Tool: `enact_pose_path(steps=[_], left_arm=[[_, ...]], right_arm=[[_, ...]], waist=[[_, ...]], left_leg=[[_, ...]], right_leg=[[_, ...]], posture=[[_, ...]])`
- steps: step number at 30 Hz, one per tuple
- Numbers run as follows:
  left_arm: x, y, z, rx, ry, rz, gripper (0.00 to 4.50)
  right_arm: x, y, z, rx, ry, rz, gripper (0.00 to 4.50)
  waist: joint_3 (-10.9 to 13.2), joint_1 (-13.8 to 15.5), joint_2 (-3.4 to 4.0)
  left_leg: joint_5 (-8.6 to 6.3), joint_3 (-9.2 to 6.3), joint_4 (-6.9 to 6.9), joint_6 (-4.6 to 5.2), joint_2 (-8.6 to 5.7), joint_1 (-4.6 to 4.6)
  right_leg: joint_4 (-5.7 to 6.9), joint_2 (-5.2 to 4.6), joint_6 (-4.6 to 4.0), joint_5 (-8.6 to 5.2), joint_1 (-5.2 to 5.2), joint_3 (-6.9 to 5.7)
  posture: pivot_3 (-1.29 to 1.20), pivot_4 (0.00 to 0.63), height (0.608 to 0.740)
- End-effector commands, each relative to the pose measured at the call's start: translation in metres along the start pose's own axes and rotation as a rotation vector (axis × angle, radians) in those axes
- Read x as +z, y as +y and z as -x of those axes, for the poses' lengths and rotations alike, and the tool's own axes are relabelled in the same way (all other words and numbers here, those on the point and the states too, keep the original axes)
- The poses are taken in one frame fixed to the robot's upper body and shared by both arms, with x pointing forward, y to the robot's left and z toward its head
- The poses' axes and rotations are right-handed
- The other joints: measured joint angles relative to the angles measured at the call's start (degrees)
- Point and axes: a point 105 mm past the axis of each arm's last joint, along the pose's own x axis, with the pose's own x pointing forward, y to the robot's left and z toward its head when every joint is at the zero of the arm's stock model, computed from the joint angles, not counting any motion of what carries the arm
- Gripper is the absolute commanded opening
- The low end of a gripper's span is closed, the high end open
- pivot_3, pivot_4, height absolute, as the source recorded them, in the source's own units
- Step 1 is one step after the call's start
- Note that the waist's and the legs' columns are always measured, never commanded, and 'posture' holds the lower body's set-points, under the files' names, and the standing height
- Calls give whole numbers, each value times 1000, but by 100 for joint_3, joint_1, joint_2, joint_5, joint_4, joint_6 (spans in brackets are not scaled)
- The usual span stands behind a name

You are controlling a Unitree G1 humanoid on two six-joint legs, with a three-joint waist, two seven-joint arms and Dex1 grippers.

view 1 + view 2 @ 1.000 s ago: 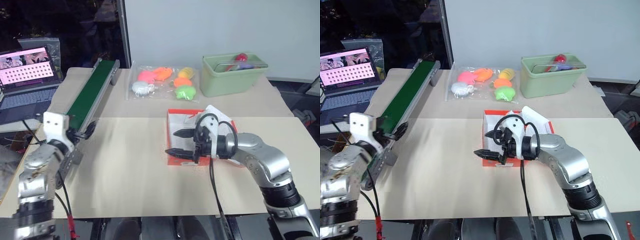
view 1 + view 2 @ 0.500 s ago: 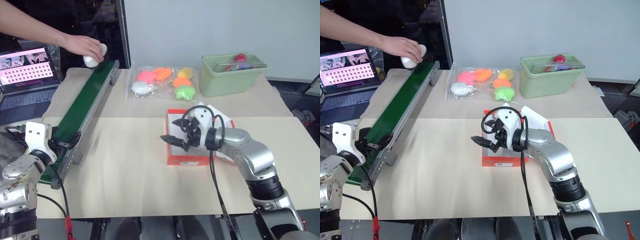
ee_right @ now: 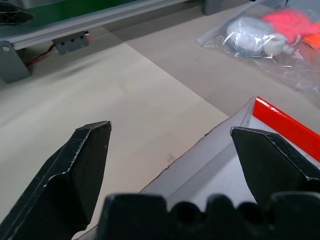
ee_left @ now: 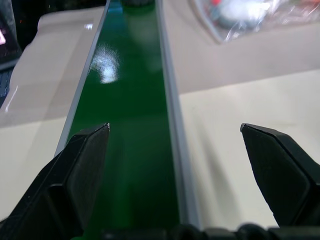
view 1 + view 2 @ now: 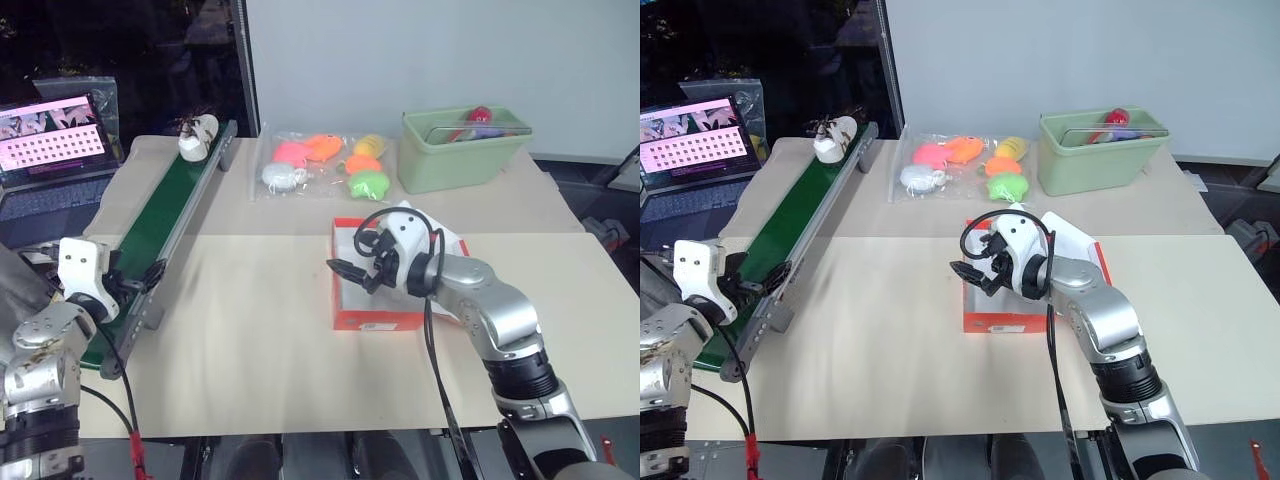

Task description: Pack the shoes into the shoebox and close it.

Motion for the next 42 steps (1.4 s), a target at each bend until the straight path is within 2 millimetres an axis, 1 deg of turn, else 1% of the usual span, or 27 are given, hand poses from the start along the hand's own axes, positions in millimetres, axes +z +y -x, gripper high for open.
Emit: enact_pose_path(steps=[1, 4, 8, 28, 35, 42], left_arm=[[14, 5, -1, 16, -45, -20, 4500], [14, 8, -4, 36, -37, -27, 4500], [16, 4, -6, 26, -49, -20, 4500], [10, 15, -3, 78, -23, -51, 4500], [2, 18, 1, 87, -1, -51, 4500], [-9, 17, 3, 82, 44, -69, 4500]], right_arm=[[13, 0, 3, -17, -61, 24, 4481], [10, 0, 4, -28, -57, 17, 4481], [8, 2, 3, -27, -49, 15, 4481], [12, -1, 3, -40, -65, 1, 4481], [19, -3, 6, -44, -84, 15, 4481], [35, -11, 13, -61, -125, 24, 4481]], waist=[[0, 1, 0], [0, 5, 0], [0, 3, 0], [0, 0, 0], [0, -3, 0], [0, 2, 0]], left_leg=[[0, 0, 0, 0, 0, 0], [0, -1, 0, 0, 0, 0], [0, 0, 0, 0, -1, -1], [0, 0, 0, 0, 0, 0], [0, 0, 0, 0, 0, 0], [0, 0, 0, 0, 1, 0]], right_leg=[[0, 0, 0, 0, 0, 0], [0, 0, 0, 0, 0, 0], [0, -1, 0, 0, 0, 0], [0, -1, 0, 0, 0, 0], [0, 0, 0, 0, 0, 0], [0, 0, 0, 0, -1, 0]], posture=[[0, 150, 729], [0, 150, 729], [0, 150, 729], [0, 150, 729], [0, 150, 729], [0, 150, 729]])
